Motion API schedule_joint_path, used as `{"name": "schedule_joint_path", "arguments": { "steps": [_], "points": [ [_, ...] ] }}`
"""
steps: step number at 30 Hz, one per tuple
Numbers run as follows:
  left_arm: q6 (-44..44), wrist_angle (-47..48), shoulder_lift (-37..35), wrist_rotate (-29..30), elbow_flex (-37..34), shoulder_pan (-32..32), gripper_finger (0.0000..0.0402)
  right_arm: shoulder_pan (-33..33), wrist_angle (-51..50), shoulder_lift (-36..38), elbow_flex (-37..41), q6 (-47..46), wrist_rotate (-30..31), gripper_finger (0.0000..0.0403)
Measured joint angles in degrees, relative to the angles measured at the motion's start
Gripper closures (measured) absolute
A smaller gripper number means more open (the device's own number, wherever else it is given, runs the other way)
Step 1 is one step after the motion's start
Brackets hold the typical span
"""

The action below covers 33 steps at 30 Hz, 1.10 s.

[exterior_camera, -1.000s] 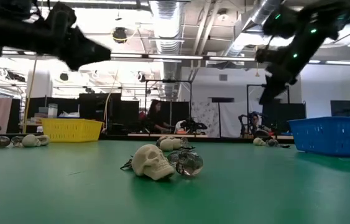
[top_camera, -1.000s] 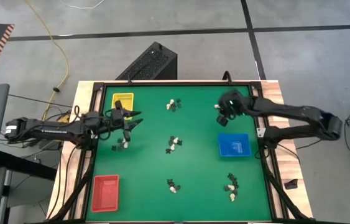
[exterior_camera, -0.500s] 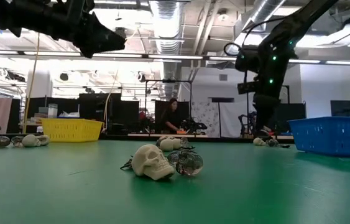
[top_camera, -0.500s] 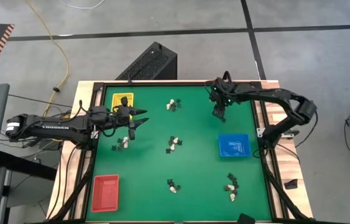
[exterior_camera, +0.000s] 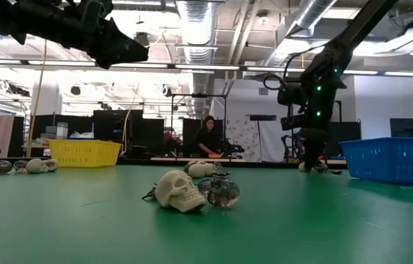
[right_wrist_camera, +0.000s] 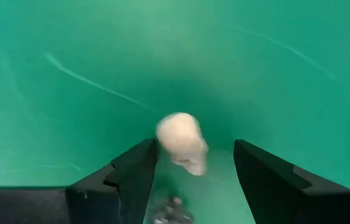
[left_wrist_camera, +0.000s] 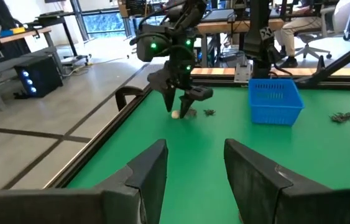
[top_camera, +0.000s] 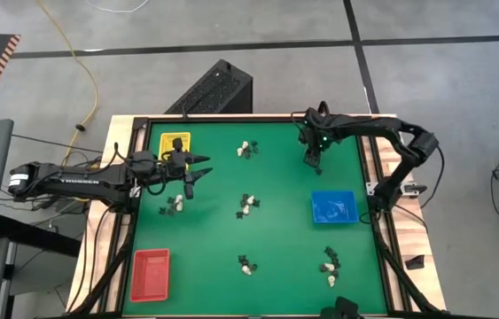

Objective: Sort Halloween decoration
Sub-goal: Put the white skull toy into the yellow bin

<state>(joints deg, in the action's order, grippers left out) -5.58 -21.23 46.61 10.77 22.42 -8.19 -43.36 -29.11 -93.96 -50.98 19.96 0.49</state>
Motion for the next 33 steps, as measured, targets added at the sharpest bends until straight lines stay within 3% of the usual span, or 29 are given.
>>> {"name": "schedule_joint_path", "arguments": {
  "steps": [7, 17, 23, 28, 33],
  "points": [
    [0.0, 0.8, 0.0, 0.5, 0.0, 0.0, 0.0251, 0.2, 1.1, -1.7, -0.1, 1.2, -0.9, 0.0169],
    [0.0, 0.9, 0.0, 0.6, 0.0, 0.0, 0.0251, 0.5, 1.8, 1.8, 0.1, 1.3, -4.7, 0.0309],
    [0.0, 0.9, 0.0, 0.6, 0.0, 0.0, 0.0251, 3.7, 3.9, 4.5, 0.1, -3.7, -9.6, 0.0312],
    [-2.1, 1.6, 0.0, 2.7, 0.0, 0.0, 0.0251, 11.2, 17.0, 4.5, 0.1, -13.1, -12.6, 0.0282],
    [-2.4, 4.2, -1.5, 15.2, 0.0, -0.1, 0.0251, 21.7, 41.3, -0.2, -0.2, -19.8, -11.0, 0.0289]
  ]
}}
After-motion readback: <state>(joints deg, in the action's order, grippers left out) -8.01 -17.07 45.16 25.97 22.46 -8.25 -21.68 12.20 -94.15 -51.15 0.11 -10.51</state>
